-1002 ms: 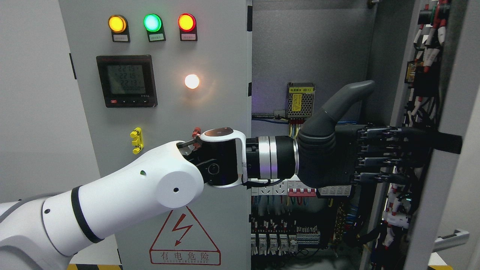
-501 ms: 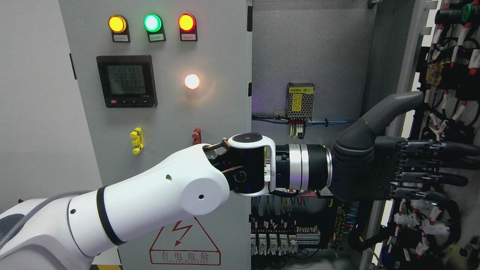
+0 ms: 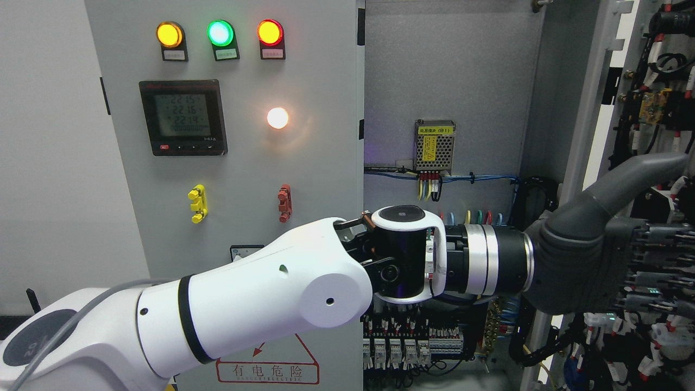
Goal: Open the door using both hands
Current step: 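Push the door with the left hand, swinging it away from the cabinet, then keep pushing the door with the left hand until it opens wide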
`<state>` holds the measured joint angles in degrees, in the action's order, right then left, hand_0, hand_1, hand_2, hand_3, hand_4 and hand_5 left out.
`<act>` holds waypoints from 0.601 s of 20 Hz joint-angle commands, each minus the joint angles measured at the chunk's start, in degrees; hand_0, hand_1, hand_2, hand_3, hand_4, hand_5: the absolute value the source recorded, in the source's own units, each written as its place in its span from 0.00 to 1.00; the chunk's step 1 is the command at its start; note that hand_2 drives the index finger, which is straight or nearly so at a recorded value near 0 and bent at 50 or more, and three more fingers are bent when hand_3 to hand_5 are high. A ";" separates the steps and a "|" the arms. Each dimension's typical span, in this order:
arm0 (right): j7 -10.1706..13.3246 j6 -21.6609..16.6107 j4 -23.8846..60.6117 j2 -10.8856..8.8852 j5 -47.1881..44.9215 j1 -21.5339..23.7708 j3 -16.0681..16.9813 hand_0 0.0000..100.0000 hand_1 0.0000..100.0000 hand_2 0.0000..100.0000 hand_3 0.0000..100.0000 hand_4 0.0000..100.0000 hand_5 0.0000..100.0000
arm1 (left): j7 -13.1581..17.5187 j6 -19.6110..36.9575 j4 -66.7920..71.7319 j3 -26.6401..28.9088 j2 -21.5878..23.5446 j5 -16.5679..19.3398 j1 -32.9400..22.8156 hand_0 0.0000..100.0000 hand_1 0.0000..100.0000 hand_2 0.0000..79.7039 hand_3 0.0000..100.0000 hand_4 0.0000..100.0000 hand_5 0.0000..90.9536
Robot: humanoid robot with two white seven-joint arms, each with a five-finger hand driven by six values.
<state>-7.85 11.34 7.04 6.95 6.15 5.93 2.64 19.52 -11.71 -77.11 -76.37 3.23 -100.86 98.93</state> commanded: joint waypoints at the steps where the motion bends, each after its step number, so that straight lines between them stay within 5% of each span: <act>1: 0.03 0.00 -0.01 -0.01 0.00 -0.04 0.00 0.38 0.00 0.00 0.00 0.00 0.00 | -1.24 0.38 1.70 0.08 -6.48 0.23 0.47 0.00 0.00 0.00 0.00 0.00 0.00; 12: 0.03 0.00 -0.01 -0.01 0.00 0.04 0.00 0.38 0.00 0.00 0.00 0.00 0.00 | -3.96 1.34 3.28 -0.01 -7.54 0.23 0.91 0.00 0.00 0.00 0.00 0.00 0.00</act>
<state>-7.84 11.34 7.04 6.95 6.15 5.93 2.64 16.73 -10.55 -75.30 -76.35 -1.58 -100.65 99.70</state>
